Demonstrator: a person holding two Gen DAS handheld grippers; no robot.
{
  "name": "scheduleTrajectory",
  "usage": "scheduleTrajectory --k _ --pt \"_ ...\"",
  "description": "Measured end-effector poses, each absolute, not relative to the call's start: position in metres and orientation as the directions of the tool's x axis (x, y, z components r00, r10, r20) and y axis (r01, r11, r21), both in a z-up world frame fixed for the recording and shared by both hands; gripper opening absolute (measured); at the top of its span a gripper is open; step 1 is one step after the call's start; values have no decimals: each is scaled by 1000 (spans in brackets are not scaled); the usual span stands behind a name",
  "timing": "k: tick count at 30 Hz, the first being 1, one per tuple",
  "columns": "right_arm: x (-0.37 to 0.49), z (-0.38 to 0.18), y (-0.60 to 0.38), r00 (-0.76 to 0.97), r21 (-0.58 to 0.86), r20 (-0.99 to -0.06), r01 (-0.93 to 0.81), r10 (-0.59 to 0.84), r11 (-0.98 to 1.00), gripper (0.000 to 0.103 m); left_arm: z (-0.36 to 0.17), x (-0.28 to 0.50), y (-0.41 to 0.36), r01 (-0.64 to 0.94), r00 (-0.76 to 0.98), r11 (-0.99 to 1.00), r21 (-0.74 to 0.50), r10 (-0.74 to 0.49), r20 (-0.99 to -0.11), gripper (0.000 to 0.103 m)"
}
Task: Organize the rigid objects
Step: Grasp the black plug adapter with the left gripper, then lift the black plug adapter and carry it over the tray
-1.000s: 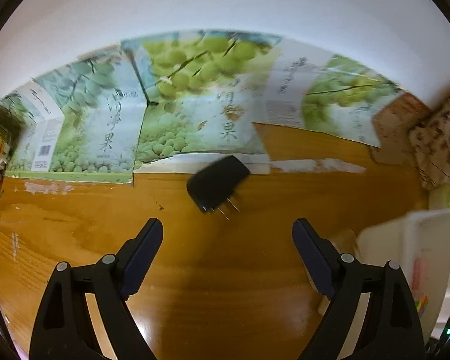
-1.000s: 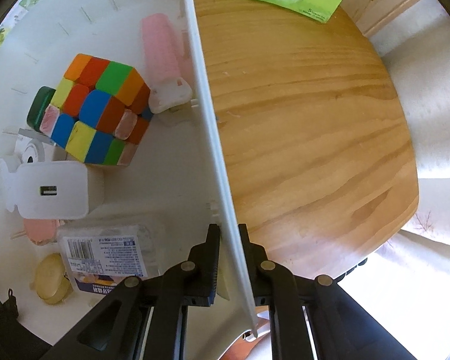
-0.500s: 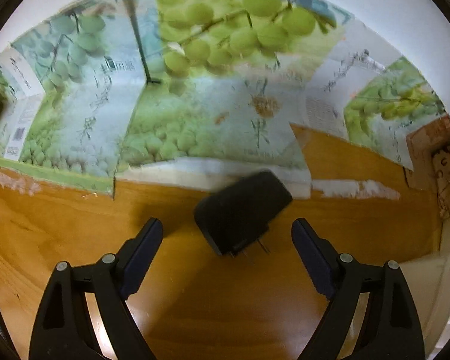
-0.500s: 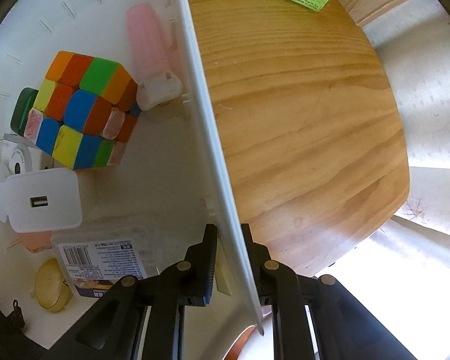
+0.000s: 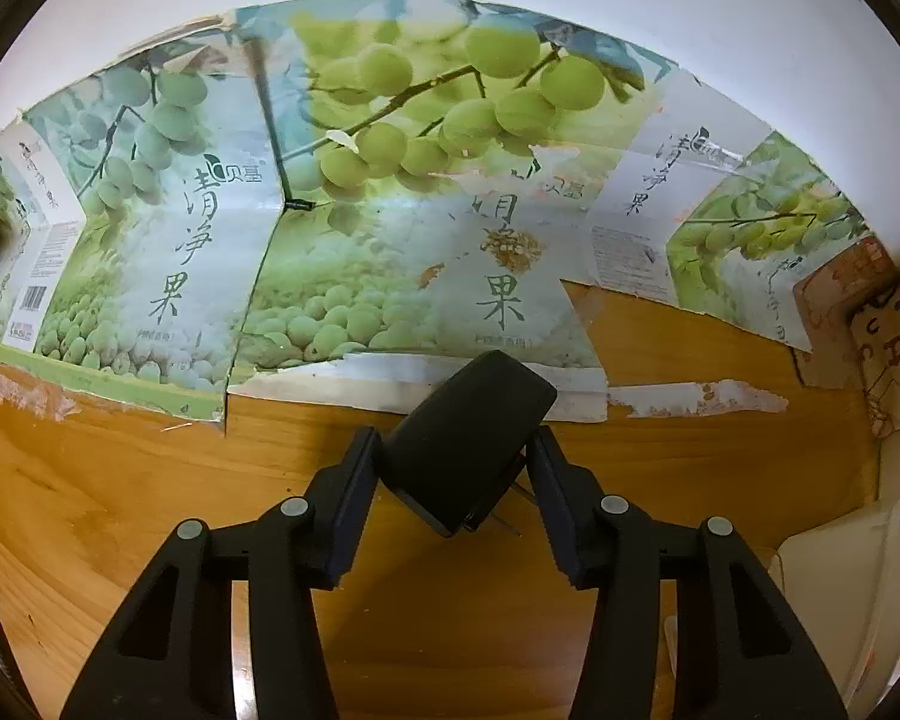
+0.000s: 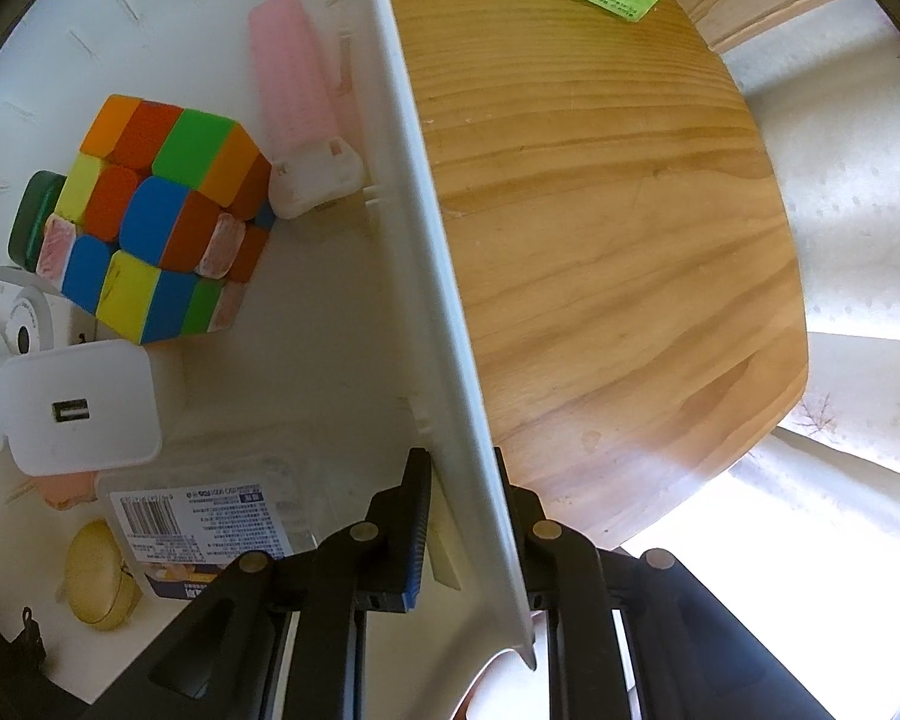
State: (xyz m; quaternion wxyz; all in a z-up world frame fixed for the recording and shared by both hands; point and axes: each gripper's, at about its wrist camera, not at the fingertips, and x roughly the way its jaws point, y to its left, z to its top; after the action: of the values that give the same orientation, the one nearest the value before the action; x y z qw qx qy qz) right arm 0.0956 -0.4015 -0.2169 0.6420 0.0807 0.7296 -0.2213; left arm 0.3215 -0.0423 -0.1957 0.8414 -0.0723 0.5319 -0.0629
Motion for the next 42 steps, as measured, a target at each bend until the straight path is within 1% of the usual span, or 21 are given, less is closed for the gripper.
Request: scheduleTrajectory --k 11,18,22,29,34,38,42 --pt "91 -218 -396 -153 -226 -972 398 -179 889 17 -196 304 -15 9 429 974 -226 -208 -879 53" --pt "85 -217 -392 -134 -221 -974 391 -182 893 17 -197 266 11 -37 429 962 -272 -230 -873 53" --pt "82 -215 -391 -121 -219 -975 385 -187 896 17 -196 248 14 -36 419 971 -235 -199 -886 53" --pt "76 -212 -389 -86 -204 -979 365 -186 908 17 -191 213 21 -46 416 972 -230 -190 -889 53" --pt "69 -211 -389 -52 -184 -983 347 -177 920 17 -187 198 12 -60 431 972 -229 -182 -884 53" --pt "64 -208 -388 -35 -175 -984 319 -173 931 17 -179 180 8 -76 439 965 -251 -194 -877 53" --pt "61 -206 -386 -22 -161 -987 286 -162 944 17 -170 159 3 -91 444 968 -235 -172 -880 53"
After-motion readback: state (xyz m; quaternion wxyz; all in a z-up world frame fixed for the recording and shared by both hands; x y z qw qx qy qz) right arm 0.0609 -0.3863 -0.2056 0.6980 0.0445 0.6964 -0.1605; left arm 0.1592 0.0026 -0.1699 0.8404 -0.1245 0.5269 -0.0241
